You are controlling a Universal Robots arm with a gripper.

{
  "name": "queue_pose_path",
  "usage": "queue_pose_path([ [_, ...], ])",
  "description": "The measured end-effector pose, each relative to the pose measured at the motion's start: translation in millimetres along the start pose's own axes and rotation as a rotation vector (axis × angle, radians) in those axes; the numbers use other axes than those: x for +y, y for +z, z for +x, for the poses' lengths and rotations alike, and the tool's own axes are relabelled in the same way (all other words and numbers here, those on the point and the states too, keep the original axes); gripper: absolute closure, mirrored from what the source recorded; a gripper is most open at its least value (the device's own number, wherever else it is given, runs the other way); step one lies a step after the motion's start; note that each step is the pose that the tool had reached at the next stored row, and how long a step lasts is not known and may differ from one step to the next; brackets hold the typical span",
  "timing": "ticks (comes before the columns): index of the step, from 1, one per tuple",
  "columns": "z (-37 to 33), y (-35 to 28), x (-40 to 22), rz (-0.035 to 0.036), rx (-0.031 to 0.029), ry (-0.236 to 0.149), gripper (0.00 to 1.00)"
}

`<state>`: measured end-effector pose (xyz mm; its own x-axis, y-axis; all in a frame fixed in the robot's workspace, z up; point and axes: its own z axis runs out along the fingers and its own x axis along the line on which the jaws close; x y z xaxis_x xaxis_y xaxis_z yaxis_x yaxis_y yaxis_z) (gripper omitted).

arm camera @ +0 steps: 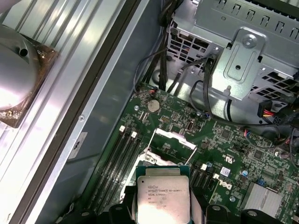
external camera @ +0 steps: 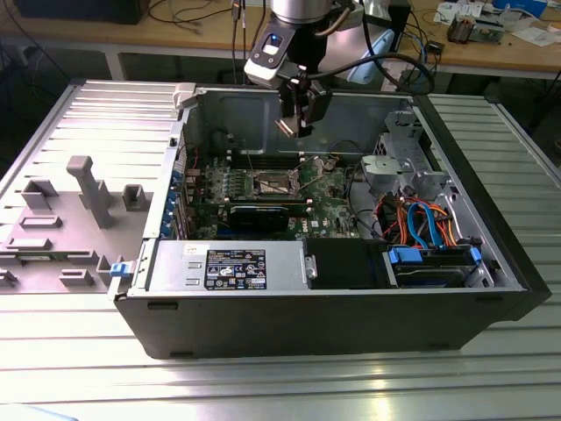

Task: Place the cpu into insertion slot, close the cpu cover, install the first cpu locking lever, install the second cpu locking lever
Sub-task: 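Place the cpu into insertion slot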

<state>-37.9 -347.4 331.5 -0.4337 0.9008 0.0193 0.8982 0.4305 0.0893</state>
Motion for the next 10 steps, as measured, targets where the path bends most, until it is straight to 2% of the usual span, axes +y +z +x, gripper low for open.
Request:
queue_pose_path([
  [10, 0.0, 0.4, 0.0, -0.0004, -0.0017, 0.019, 0.45],
])
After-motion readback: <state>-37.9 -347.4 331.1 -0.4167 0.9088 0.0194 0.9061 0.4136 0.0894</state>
